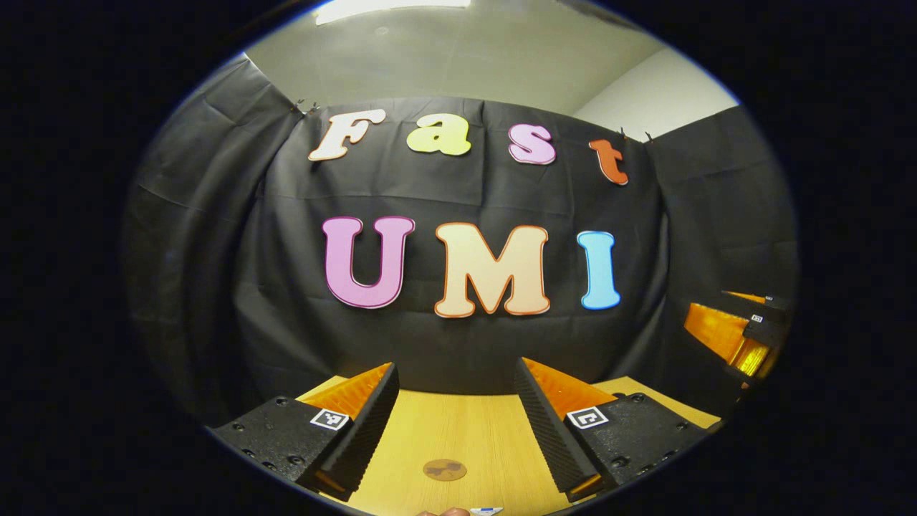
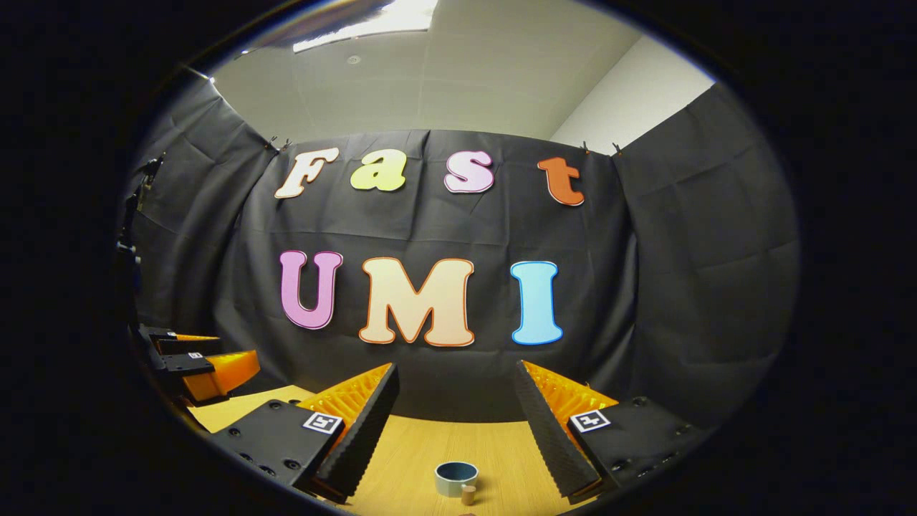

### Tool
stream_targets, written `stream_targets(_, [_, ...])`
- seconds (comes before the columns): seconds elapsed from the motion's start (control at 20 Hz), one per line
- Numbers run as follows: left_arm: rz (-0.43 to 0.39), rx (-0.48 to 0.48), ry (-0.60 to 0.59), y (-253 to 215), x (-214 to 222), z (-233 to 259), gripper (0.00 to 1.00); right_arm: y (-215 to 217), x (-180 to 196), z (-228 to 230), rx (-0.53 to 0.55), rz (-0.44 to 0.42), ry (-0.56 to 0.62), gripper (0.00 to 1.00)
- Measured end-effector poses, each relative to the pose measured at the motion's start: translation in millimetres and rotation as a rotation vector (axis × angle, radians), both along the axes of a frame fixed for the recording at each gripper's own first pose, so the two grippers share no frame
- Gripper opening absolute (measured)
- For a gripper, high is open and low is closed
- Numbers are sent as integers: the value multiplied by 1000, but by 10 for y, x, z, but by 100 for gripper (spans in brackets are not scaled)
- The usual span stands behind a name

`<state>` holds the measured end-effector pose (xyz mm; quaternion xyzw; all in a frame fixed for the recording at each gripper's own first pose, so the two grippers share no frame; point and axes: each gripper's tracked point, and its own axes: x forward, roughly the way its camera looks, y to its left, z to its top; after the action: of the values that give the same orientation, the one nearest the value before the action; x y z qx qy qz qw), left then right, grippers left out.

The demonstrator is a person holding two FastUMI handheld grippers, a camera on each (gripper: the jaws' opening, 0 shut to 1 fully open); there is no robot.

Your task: Put the toothbrush and toothpaste on the desktop into the cup, then pick up the cup and place it on the coaster on the desktop.

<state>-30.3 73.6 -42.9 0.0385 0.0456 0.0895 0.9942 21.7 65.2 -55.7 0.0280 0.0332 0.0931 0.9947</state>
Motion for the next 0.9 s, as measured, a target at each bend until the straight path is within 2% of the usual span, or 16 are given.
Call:
stream_targets(0.1, [10, 0, 0, 37, -12, -15, 94, 17, 6, -35, 10, 9, 6, 99])
stream_targets(0.3, [7, -36, 74, 18, -93, -305, 94, 31, 40, -163, 19, 12, 42, 99])
stream_targets(0.55, [11, -22, 107, 70, -130, -385, 94, 83, 47, -347, 1, 35, 70, 99])
stream_targets(0.7, [0, -6, 84, 65, -123, -300, 94, 166, -52, -872, -6, 66, 201, 99])
stream_targets(0.9, [-16, -5, 60, 84, -99, -203, 94, 275, -342, -1919, -57, 109, 468, 99])
